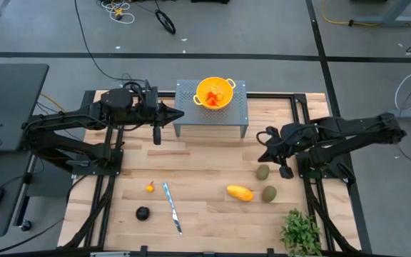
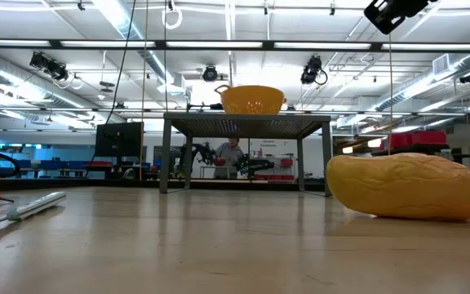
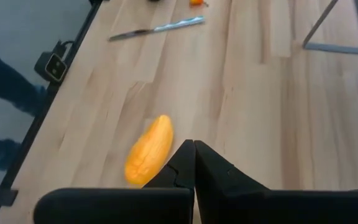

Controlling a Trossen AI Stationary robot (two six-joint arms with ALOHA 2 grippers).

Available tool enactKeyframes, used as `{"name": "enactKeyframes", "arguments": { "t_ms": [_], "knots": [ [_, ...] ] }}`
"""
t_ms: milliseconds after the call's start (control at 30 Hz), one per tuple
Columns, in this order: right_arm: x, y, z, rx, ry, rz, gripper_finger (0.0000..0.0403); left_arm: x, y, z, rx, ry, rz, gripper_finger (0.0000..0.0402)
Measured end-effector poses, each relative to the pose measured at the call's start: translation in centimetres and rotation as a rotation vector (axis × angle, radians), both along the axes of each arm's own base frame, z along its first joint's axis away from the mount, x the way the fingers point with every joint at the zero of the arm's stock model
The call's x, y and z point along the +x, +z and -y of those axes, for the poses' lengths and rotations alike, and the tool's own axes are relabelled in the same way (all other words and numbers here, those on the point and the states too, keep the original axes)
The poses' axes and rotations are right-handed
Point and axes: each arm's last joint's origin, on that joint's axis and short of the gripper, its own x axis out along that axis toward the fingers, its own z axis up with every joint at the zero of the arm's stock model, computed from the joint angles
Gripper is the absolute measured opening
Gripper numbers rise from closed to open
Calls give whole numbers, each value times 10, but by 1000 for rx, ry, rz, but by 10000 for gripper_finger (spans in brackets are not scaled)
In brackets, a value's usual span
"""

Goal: Pick & Place Fruit
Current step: Put the kiwi into the colander bowl on the shelf

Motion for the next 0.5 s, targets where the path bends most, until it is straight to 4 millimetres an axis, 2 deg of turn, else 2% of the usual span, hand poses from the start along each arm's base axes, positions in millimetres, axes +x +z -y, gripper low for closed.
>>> {"name": "enactKeyframes", "arguments": {
  "t_ms": [500],
  "knots": [
    [14,-32,-17,-130,42,-268,3,0,-1,0,1,-1,-8,9]
  ]
}}
